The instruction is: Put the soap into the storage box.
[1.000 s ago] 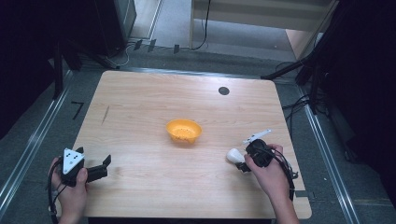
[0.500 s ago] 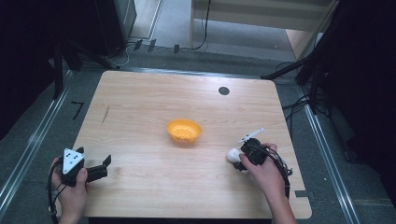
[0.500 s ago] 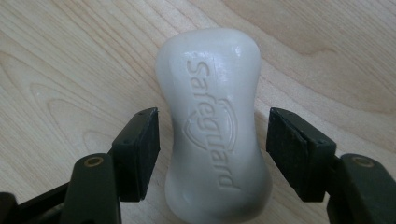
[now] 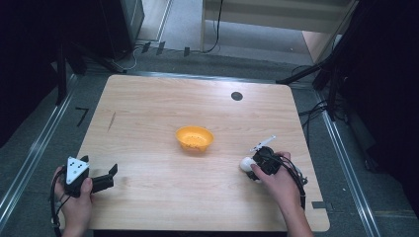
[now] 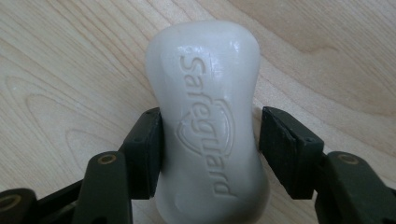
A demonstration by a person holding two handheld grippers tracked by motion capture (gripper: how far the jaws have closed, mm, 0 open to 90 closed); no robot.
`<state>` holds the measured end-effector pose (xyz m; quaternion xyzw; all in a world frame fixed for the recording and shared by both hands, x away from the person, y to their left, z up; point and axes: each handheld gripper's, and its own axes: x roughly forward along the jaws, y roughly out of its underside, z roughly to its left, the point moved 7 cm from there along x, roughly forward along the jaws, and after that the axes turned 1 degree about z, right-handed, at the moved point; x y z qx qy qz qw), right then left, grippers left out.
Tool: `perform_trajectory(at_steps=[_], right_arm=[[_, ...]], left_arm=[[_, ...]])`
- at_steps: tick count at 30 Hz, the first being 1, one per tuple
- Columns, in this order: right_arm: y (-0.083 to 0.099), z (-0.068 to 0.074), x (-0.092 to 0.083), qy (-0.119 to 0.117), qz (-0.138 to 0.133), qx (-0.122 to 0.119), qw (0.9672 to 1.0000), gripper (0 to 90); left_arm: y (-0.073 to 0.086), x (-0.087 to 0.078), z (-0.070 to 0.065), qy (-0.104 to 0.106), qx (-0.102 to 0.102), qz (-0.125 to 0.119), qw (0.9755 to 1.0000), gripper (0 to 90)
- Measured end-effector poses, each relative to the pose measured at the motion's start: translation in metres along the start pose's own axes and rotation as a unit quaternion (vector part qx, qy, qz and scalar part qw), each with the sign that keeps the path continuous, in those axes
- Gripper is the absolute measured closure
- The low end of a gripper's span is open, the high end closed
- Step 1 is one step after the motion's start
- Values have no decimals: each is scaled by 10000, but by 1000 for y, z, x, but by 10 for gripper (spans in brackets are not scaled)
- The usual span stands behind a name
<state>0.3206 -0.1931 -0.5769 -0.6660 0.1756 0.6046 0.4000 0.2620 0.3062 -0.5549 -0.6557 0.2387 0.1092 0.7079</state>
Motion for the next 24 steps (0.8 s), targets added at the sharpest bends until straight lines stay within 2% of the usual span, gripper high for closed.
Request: perform_trajectory(at_steps=[6,24], right_arm=[[0,0,0,92,47,-111,9999,456],[-2,-1,-1,-61,44,-409,9991,488]], left_arm=[[0,0,0,2,-2,-1,10000,0],[0,-1,0,29,-17,-7,10000,0]])
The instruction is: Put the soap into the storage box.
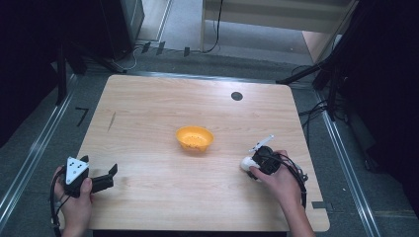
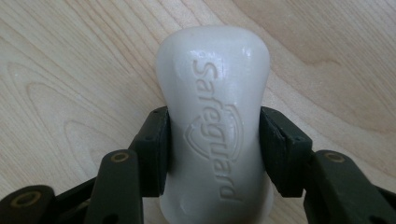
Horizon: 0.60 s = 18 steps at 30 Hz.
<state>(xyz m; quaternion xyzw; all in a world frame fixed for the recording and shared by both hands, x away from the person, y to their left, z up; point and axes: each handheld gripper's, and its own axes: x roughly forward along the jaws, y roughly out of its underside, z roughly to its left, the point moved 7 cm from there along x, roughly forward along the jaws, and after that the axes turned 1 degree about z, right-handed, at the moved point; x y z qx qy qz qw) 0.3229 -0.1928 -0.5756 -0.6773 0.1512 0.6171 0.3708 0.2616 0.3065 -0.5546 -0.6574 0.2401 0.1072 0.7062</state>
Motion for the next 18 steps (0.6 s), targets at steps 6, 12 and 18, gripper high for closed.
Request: perform_trajectory(at_steps=[6,12,18], right_arm=[[-4,-2,-7,51,-127,-124,9998,494],[-10,-4,-13,56,-154,-305,9994,495],[-18,-5,-15,21,-163,-455,9988,496]], left_arm=[[0,0,0,11,-18,5,10000,0],[0,0,0,10,1,-28,10000,0],[0,-1,-2,-27,132,-48,9999,0]])
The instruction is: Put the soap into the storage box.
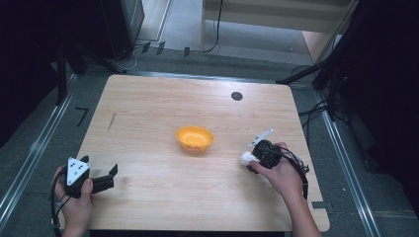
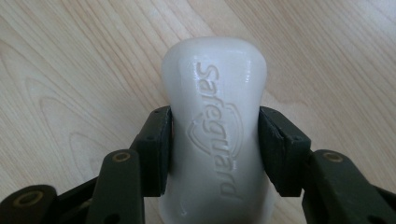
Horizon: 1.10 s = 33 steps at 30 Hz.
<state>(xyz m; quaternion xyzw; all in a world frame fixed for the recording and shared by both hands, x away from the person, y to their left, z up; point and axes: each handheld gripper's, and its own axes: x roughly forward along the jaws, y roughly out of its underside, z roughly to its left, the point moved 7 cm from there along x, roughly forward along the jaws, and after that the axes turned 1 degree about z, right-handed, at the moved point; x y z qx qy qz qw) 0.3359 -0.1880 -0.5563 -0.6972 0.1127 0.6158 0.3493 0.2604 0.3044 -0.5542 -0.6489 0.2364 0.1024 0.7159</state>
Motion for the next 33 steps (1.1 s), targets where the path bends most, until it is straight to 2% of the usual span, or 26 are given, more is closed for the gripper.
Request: perform_trajectory(at_steps=[7,12,17,28,32,33], right_arm=[[-14,2,-4,-62,-109,-206,9997,497],[-25,2,-7,-43,-159,-458,9988,497],[-34,4,-10,-8,-168,-577,9982,497],[-63,10,-14,-47,-273,-889,9957,496],[-72,11,-15,-27,-300,-1089,9936,496],[-73,11,-15,-31,-291,-1063,9939,496]], left_arm=[[0,-1,-2,44,50,-35,10000,0],[0,-2,-2,54,65,-57,9999,0],[0,-3,-2,79,60,-94,9999,0],[1,-4,-1,46,18,-89,9999,0],[1,-4,-1,57,3,-95,9999,0],[1,-4,-1,57,4,-101,9999,0]])
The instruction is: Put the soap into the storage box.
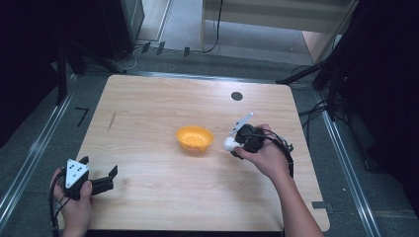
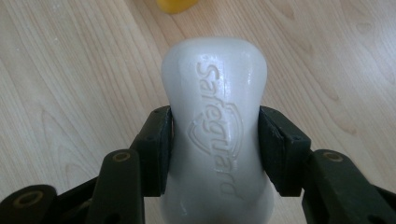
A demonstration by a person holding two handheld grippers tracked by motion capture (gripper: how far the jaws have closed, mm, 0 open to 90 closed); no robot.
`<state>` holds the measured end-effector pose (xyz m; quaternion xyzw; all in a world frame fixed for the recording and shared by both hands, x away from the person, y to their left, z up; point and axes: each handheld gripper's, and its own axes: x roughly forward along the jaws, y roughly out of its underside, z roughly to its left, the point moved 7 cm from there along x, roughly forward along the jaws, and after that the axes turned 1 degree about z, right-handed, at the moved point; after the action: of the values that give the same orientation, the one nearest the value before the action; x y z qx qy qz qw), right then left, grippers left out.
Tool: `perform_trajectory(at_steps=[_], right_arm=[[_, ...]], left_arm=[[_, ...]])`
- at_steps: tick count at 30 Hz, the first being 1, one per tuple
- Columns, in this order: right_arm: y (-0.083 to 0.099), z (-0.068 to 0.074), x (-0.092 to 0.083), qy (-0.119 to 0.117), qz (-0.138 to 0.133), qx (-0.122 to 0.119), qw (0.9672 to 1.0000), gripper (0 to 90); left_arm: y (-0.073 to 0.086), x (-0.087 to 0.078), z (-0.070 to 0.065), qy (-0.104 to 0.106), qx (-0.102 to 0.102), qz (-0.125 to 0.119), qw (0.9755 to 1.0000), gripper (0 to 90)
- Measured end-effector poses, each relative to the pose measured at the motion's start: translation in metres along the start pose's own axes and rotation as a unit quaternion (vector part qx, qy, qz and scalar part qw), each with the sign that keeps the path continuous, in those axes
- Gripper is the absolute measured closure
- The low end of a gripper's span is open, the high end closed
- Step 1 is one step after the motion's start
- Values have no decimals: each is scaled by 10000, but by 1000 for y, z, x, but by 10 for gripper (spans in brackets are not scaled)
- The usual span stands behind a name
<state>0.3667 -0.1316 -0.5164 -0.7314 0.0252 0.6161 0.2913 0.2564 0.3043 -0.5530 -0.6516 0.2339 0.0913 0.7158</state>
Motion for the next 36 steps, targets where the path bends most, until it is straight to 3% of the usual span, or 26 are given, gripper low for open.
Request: perform_trajectory(at_steps=[4,17,36], right_arm=[[-9,0,-2,-21,-63,-153,9999,496],[-30,0,-4,-119,-113,-290,9994,496],[-59,3,4,-194,-182,-657,9975,497]], left_arm=[[0,0,0,-28,11,19,10000,0],[0,1,0,-23,2,41,10000,0],[0,1,0,-9,-9,39,10000,0]])
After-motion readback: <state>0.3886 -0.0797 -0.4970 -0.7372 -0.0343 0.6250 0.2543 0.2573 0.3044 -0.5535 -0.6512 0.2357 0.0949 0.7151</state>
